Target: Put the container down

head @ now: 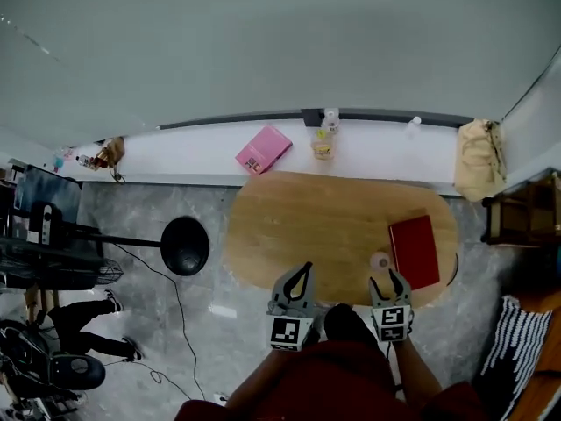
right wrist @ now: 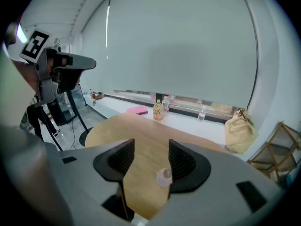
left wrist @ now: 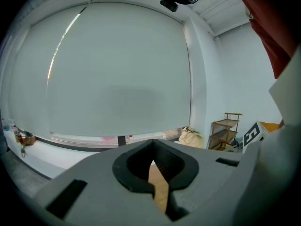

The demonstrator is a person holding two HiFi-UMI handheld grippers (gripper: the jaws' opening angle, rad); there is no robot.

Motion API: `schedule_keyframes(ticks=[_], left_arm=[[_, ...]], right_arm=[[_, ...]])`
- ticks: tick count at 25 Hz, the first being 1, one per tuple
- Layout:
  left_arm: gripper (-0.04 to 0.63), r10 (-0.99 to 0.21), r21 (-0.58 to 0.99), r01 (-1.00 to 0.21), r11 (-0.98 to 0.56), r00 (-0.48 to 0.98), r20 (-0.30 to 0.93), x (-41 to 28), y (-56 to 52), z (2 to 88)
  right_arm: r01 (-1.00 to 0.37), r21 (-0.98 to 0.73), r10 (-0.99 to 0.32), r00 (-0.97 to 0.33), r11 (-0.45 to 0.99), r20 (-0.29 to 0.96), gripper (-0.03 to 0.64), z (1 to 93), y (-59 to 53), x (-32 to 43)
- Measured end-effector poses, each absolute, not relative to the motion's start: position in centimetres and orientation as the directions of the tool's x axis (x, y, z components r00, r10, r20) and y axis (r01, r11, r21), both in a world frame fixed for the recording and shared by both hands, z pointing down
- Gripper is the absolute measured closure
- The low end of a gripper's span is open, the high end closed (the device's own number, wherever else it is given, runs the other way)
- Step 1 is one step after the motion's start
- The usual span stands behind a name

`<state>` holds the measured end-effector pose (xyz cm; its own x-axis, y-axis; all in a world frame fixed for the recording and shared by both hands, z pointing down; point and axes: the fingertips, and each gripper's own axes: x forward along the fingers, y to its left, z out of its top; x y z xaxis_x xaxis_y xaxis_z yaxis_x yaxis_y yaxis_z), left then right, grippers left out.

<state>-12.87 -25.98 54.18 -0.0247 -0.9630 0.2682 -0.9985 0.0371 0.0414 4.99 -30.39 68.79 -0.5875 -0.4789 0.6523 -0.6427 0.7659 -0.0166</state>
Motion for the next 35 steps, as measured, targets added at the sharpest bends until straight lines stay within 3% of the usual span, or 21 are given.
schedule_keyframes(ticks=[16,21,25,35], left_arm=[[0.591,-0.989,-0.003,-0.997,0.078,-0.078,0.128,-18.5,-21.3,45.8],[0.591,-0.996,-0.043,-0.995,0.091,-0.091,0.017,-19.5,-19.9,41.5],[0.591,-0.996,-0.188,-0.98,0.07,-0.059,-0.061,-19.1,-18.7,37.7],[0.591,-0.991,-0.125,-0.987,0.105,-0.093,-0.097,-19.5,-16.8,35.8]], right_arm=[[-0.625,0.142,-0.632,-0.699,0.767,0.336,0.393,49.5,-29.4,-1.1],[-0.667,0.132,-0.68,-0.713,0.733,0.172,0.393,41.4,-28.3,-2.6],[-0.699,0.249,-0.722,-0.692,0.67,0.002,0.403,37.7,-26.6,-2.6],[-0.711,0.186,-0.722,-0.692,0.678,-0.009,0.402,36.1,-24.8,-2.2]])
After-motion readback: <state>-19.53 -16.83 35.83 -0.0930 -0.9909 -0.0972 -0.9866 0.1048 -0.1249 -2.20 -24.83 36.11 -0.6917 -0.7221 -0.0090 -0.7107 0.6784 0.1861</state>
